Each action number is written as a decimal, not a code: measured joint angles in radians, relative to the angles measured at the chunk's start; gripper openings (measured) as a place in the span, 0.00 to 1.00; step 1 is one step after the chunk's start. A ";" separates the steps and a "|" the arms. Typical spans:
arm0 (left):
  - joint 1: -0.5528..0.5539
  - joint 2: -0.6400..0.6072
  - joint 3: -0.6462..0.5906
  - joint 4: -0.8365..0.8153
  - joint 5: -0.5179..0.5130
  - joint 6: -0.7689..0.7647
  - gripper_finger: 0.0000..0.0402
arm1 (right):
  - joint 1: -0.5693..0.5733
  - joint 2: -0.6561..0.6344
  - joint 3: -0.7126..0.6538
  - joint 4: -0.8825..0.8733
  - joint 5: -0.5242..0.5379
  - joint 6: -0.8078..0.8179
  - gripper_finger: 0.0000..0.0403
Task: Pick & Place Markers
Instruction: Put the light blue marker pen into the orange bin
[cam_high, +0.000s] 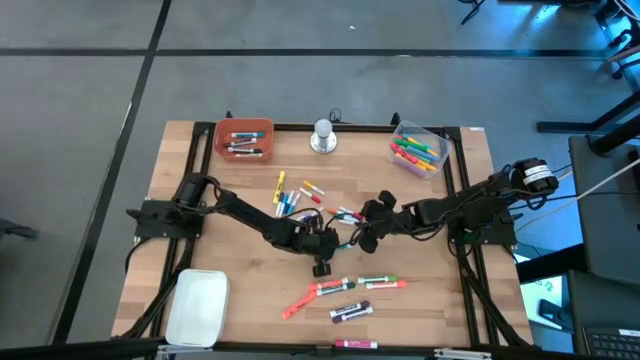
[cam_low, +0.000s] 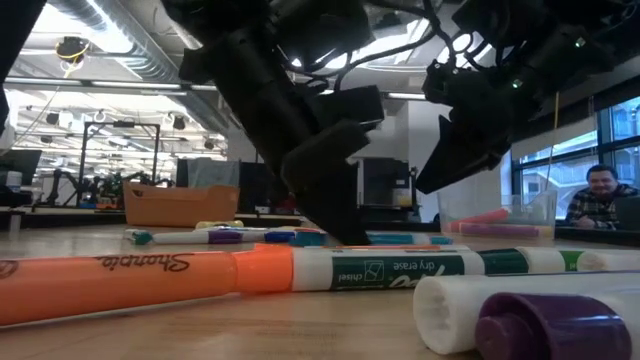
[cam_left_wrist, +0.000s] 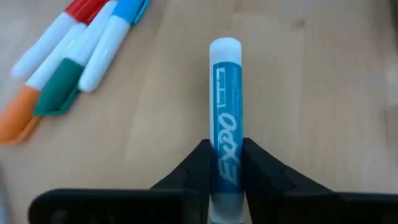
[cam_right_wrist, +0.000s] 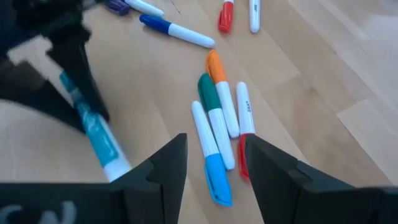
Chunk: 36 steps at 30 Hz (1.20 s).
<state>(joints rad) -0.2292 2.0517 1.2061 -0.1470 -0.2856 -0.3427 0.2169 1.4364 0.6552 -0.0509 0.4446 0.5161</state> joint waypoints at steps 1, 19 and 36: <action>0.001 -0.014 -0.002 -0.030 -0.005 0.018 0.15 | 0.000 0.000 0.000 -0.002 0.000 0.000 0.40; 0.341 -0.580 -0.061 -0.840 -0.612 0.233 0.15 | 0.004 0.000 0.000 -0.052 0.009 0.008 0.40; 1.064 -0.587 -0.252 -0.584 -0.032 0.721 0.15 | 0.019 0.000 0.000 -0.007 0.007 -0.038 0.40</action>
<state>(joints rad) 0.8348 1.4648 0.9543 -0.7313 -0.3173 0.3780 0.2360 1.4368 0.6556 -0.0575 0.4519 0.4784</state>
